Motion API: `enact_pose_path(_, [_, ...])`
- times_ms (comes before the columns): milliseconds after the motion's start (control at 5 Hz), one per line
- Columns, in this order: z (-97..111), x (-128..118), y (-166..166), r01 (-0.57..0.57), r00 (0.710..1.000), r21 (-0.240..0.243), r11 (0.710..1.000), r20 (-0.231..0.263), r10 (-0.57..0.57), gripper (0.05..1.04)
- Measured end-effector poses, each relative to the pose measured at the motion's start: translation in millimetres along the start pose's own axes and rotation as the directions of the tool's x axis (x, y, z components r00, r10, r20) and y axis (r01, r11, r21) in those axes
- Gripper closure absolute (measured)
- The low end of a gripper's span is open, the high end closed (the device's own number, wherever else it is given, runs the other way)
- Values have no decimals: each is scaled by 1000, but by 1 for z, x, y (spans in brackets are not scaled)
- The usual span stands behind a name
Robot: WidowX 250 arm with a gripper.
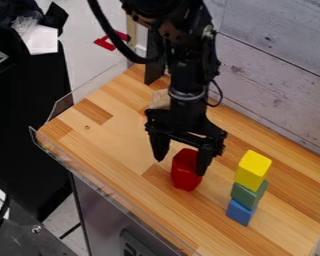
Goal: Put the red hexagon on top of the yellow square block
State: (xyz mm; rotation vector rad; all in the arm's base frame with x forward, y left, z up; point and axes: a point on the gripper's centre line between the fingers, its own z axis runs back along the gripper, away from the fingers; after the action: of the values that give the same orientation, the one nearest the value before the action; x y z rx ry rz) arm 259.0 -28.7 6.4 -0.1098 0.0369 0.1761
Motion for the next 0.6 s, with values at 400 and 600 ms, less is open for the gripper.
enact_pose_path(400, [-10,-2,-1,-9,999,9,1000,-35,9,84])
enact_pose_path(600, [-13,0,-2,-7,999,10,1000,-46,8,120])
